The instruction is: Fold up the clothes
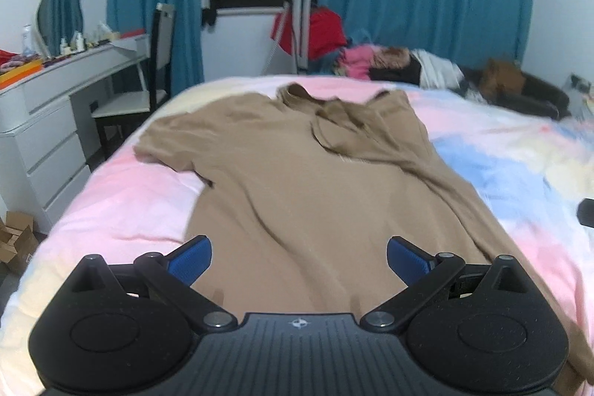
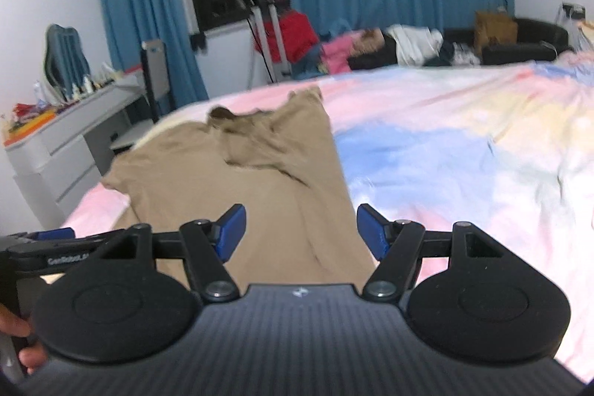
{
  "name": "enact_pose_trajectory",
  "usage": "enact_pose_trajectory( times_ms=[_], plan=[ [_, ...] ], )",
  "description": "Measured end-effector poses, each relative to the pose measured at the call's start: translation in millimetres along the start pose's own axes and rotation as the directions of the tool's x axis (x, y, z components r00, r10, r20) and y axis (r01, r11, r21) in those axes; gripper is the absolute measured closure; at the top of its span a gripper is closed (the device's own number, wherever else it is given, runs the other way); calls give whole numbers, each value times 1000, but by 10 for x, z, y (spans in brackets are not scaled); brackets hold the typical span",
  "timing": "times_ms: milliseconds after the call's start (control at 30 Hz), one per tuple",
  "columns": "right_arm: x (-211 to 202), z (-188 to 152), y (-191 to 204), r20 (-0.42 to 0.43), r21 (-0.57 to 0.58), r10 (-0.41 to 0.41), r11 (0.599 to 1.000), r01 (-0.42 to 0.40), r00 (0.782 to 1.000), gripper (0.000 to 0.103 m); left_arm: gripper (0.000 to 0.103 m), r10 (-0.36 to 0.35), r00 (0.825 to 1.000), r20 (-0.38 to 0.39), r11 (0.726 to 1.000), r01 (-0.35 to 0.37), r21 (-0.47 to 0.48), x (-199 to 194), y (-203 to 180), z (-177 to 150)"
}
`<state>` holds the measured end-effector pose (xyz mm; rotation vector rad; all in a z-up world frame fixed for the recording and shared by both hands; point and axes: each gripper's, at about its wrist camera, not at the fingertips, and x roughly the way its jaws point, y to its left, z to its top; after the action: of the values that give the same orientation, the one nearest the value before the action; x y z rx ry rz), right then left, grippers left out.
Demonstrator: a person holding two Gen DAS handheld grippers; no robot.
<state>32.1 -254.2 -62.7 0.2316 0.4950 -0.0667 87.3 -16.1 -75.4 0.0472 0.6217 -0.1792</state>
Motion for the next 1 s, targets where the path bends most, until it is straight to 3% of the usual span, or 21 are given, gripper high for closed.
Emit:
enact_pose_trajectory(
  times_ms=[167,267,367,500,600,667,733,800,933,1000],
  plan=[
    [173,-40,-157,-64,35,-15,999,17,998,35,2,-54,997,-64,998,55,15,97,-175,-74],
    [206,-25,-304,-49,67,-37,997,40,998,35,3,-111,990,-88,994,113,12,98,-326,-85],
    [197,23,-629,-16,183,-77,980,79,997,35,5,-193,976,-98,981,194,6,51,-546,-79],
    [162,39,-1171,-5,387,-155,911,144,988,35,7,-333,932,-142,941,339,17,48,-975,-133],
    [131,-31,-1488,-12,504,-204,844,182,979,33,15,-403,891,-210,912,410,-11,166,-1261,-240],
    [136,-80,-1593,-18,538,-222,820,197,975,33,26,-432,865,-255,898,437,-40,267,-1379,-322],
    [176,-117,-1649,-36,554,-220,808,203,975,33,27,-461,836,-297,884,462,-71,368,-1498,-404],
    [217,-148,-1638,-43,556,-204,809,193,978,33,31,-477,820,-316,875,476,-86,435,-1549,-451],
    [266,-152,-1599,-47,524,-190,831,187,981,33,54,-500,799,-334,862,496,-104,542,-1597,-518],
    [281,-149,-1621,-55,519,-185,834,187,981,33,73,-511,788,-343,856,505,-114,596,-1621,-552]
  ],
)
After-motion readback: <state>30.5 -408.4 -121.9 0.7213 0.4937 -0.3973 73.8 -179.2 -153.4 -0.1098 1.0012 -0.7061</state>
